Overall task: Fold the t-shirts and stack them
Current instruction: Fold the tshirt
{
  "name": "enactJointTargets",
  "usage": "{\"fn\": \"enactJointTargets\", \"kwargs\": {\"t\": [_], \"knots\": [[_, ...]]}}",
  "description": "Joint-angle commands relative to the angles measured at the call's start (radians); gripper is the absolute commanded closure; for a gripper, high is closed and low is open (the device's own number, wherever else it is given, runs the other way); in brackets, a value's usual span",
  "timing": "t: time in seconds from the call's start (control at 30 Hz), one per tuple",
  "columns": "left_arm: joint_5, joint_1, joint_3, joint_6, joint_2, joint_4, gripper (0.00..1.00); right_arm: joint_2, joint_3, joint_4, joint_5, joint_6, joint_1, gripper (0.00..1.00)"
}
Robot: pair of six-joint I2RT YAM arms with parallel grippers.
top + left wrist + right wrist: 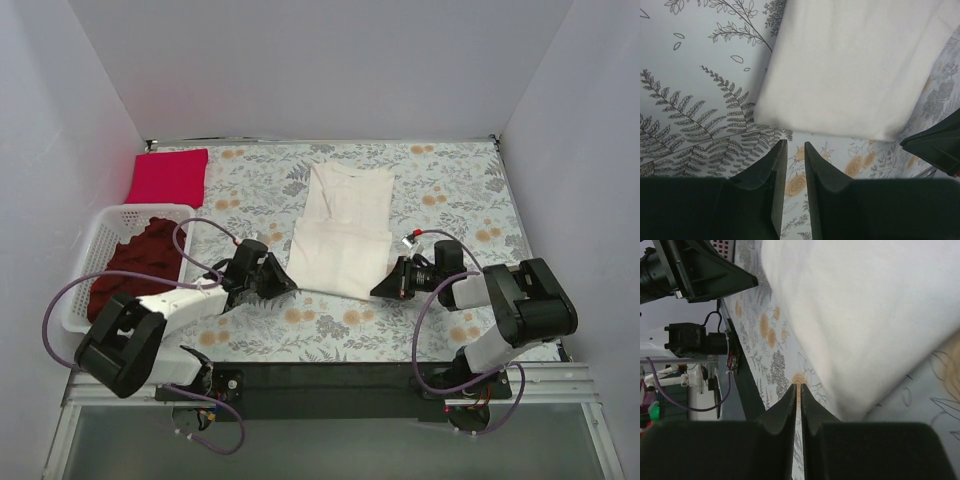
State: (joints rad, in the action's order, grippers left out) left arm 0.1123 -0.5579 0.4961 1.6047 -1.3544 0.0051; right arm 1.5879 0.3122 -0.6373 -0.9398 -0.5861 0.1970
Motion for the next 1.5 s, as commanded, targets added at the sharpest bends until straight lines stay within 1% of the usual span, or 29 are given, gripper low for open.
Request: {"fn": "enactJointTargets", "kwargs": {"t": [0.0, 0.1, 0.17, 0.23, 0.37, 0.4, 0.5, 0.6, 0.73, 0.83, 0.93, 0.97, 1.03, 1.07, 1.13, 1.17, 1.2, 1.23, 1.27, 1.3, 1.33, 1.37, 1.4, 1.43, 1.47], "knots": [[-0.054, -0.014, 0.001, 0.015, 0.148, -0.088, 0.80, -0.107, 0.042, -0.013, 0.015, -0.069, 0.056, 0.88], [-0.068, -0.013, 0.028, 0.006, 0.179, -0.076, 0.79, -0.132, 0.086, -0.025, 0.048, -0.099, 0.142, 0.88], [-0.086, -0.011, 0.054, -0.012, 0.157, -0.062, 0.79, -0.121, 0.142, -0.039, 0.084, -0.115, 0.209, 0.87], [-0.100, -0.011, 0.074, -0.040, 0.092, -0.053, 0.80, -0.074, 0.198, -0.048, 0.114, -0.116, 0.267, 0.87], [-0.143, -0.011, 0.148, -0.075, -0.035, -0.056, 0.81, 0.061, 0.269, -0.079, 0.157, -0.116, 0.330, 0.87], [-0.146, -0.013, 0.162, -0.081, -0.057, -0.072, 0.81, 0.122, 0.283, -0.081, 0.159, -0.113, 0.340, 0.88], [-0.158, -0.013, 0.197, -0.101, -0.126, -0.115, 0.81, 0.231, 0.306, -0.087, 0.157, -0.107, 0.355, 0.89], [-0.151, -0.013, 0.206, -0.104, -0.169, -0.169, 0.81, 0.277, 0.272, -0.096, 0.185, -0.087, 0.355, 0.90], [-0.114, -0.016, 0.170, -0.091, -0.169, -0.226, 0.82, 0.291, 0.225, -0.090, 0.208, -0.067, 0.349, 0.90], [-0.115, -0.046, 0.133, -0.059, -0.109, -0.293, 0.82, 0.255, 0.182, -0.064, 0.211, -0.069, 0.346, 0.91], [-0.144, -0.105, 0.092, -0.006, -0.002, -0.346, 0.81, 0.163, 0.169, 0.065, 0.231, -0.034, 0.346, 0.91], [-0.155, -0.134, 0.085, 0.026, 0.024, -0.384, 0.81, 0.105, 0.169, 0.144, 0.239, -0.023, 0.348, 0.91], [-0.187, -0.158, 0.079, 0.052, 0.107, -0.419, 0.80, 0.038, 0.177, 0.217, 0.248, 0.026, 0.348, 0.91], [-0.201, -0.177, 0.079, 0.066, 0.139, -0.456, 0.79, -0.035, 0.186, 0.273, 0.257, 0.052, 0.348, 0.90], [-0.239, -0.181, 0.082, 0.084, 0.220, -0.485, 0.74, -0.110, 0.235, 0.466, 0.315, 0.112, 0.348, 0.88], [-0.256, -0.185, 0.094, 0.089, 0.241, -0.516, 0.72, -0.179, 0.257, 0.543, 0.347, 0.191, 0.348, 0.88], [-0.276, -0.185, 0.104, 0.089, 0.256, -0.533, 0.66, -0.212, 0.275, 0.699, 0.433, 0.222, 0.348, 0.85], [-0.311, -0.186, 0.114, 0.084, 0.277, -0.551, 0.62, -0.247, 0.292, 0.755, 0.484, 0.251, 0.348, 0.83], [-0.332, -0.188, 0.140, 0.083, 0.281, -0.586, 0.57, -0.311, 0.316, 0.807, 0.543, 0.281, 0.348, 0.76], [-0.347, -0.189, 0.153, 0.075, 0.278, -0.603, 0.54, -0.342, 0.327, 0.868, 0.678, 0.285, 0.348, 0.71], [-0.359, -0.189, 0.166, 0.061, 0.272, -0.617, 0.45, -0.371, 0.335, 0.951, 0.741, 0.285, 0.348, 0.66], [-0.379, -0.189, 0.177, 0.054, 0.252, -0.640, 0.41, -0.417, 0.350, 0.994, 0.797, 0.287, 0.348, 0.62], [-0.384, -0.189, 0.196, 0.049, 0.239, -0.649, 0.39, -0.434, 0.358, 1.028, 0.888, 0.278, 0.348, 0.58], [-0.388, -0.189, 0.203, 0.041, 0.226, -0.654, 0.35, -0.446, 0.366, 1.086, 0.920, 0.273, 0.348, 0.56], [-0.388, -0.189, 0.208, 0.040, 0.200, -0.656, 0.33, -0.462, 0.373, 1.108, 0.935, 0.264, 0.348, 0.54]]}}
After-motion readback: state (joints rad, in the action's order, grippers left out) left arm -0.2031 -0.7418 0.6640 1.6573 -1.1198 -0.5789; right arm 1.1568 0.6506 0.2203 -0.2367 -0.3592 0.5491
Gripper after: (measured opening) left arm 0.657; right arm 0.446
